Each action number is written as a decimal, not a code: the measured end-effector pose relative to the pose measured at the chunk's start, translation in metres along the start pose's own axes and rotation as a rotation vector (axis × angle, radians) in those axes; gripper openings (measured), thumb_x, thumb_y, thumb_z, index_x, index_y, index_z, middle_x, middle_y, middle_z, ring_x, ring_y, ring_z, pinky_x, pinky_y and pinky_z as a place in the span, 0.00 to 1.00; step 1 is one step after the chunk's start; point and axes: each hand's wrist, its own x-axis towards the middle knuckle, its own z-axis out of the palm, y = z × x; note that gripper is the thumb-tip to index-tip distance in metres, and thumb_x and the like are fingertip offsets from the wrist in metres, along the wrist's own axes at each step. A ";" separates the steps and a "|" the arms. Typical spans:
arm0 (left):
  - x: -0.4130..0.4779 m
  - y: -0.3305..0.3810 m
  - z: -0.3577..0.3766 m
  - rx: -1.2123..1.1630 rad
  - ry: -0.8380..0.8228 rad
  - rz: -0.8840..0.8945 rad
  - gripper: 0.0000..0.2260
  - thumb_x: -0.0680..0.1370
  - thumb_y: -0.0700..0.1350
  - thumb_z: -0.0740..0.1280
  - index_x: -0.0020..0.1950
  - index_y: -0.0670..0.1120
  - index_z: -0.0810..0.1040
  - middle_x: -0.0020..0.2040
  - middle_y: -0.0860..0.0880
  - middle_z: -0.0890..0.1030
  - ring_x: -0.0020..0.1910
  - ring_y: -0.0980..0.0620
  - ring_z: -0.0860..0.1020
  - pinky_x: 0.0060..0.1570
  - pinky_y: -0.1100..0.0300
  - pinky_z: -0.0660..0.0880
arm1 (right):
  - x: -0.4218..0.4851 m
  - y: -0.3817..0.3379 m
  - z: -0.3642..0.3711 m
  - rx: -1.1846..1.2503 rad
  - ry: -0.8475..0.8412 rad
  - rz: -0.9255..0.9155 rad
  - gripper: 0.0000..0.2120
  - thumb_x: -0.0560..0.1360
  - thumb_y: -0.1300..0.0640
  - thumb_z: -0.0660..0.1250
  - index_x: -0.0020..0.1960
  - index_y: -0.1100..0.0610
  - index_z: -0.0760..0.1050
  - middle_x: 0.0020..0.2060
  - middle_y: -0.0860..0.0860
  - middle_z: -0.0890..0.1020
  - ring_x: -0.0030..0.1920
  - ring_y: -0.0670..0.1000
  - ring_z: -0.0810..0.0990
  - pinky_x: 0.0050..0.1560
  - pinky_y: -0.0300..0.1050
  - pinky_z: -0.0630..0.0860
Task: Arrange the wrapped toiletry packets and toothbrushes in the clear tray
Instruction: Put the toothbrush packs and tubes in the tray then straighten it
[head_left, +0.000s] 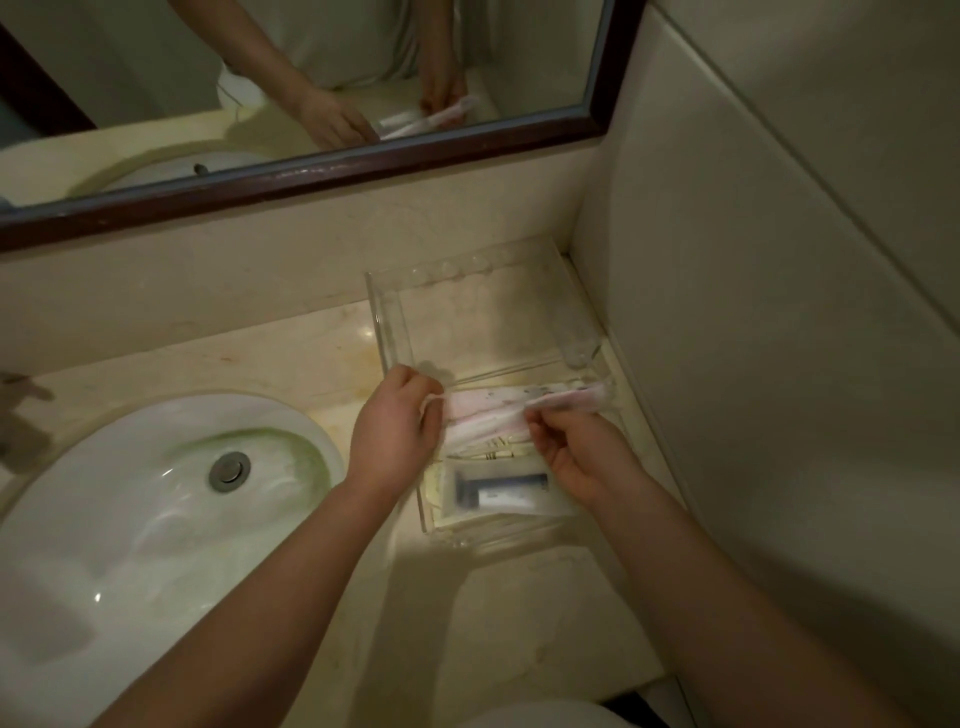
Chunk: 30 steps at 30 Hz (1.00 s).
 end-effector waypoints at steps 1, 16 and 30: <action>-0.008 0.004 -0.002 -0.086 0.010 -0.041 0.04 0.77 0.42 0.66 0.49 0.45 0.80 0.46 0.50 0.77 0.38 0.53 0.75 0.39 0.59 0.71 | 0.001 0.001 0.001 0.027 -0.015 0.012 0.05 0.75 0.72 0.64 0.46 0.65 0.77 0.36 0.58 0.82 0.32 0.47 0.83 0.30 0.35 0.79; -0.020 -0.002 -0.009 -0.581 -0.216 -0.636 0.07 0.75 0.42 0.68 0.37 0.48 0.80 0.33 0.51 0.80 0.31 0.52 0.77 0.41 0.59 0.75 | 0.005 -0.005 -0.034 -0.405 0.188 -0.164 0.07 0.75 0.59 0.70 0.50 0.61 0.80 0.37 0.53 0.84 0.32 0.45 0.82 0.32 0.39 0.77; -0.024 0.008 -0.005 -0.491 -0.193 -0.494 0.06 0.74 0.47 0.72 0.38 0.46 0.82 0.35 0.54 0.81 0.36 0.57 0.78 0.40 0.62 0.73 | 0.004 -0.025 -0.024 -0.336 0.068 -0.317 0.12 0.74 0.61 0.70 0.57 0.59 0.75 0.36 0.51 0.82 0.28 0.43 0.78 0.29 0.37 0.75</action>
